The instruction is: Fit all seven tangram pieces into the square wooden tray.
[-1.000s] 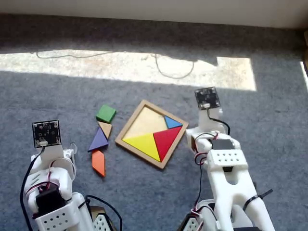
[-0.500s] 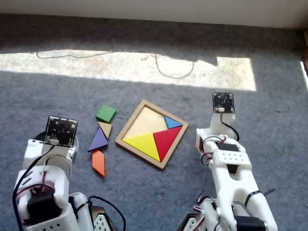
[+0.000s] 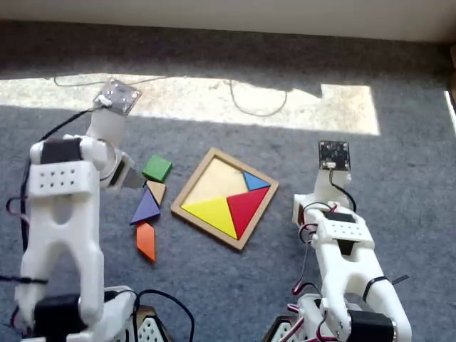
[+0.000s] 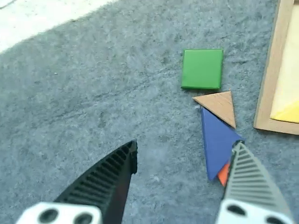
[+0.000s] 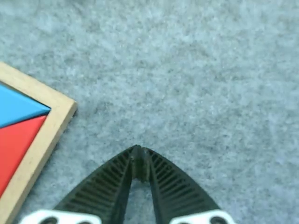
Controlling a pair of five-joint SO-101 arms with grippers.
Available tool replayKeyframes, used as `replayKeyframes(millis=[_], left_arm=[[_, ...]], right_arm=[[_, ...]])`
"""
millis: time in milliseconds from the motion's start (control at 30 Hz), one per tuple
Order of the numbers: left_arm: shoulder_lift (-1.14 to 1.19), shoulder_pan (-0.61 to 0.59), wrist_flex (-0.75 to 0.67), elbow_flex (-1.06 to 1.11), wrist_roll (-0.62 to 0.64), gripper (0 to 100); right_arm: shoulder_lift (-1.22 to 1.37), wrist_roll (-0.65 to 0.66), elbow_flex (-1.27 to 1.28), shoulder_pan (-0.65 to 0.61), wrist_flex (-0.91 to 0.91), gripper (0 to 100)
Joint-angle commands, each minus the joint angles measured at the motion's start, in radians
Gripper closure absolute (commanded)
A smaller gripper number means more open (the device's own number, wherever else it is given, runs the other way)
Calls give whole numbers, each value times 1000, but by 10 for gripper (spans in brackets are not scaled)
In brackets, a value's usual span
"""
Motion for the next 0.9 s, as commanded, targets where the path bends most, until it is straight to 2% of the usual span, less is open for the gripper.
replayKeyframes(millis=[0, 333, 567, 867], left_arm=[[217, 58, 25, -205, -9, 691], [642, 107, 132, -618, -9, 694], [831, 117, 132, -713, -9, 695], [957, 127, 130, -779, -3, 704]], right_arm=[[-7, -11, -12, 10, -25, 991], [-7, -6, -12, 8, -25, 991], [-7, -6, -12, 8, -25, 991], [-7, -5, -12, 8, -25, 991]])
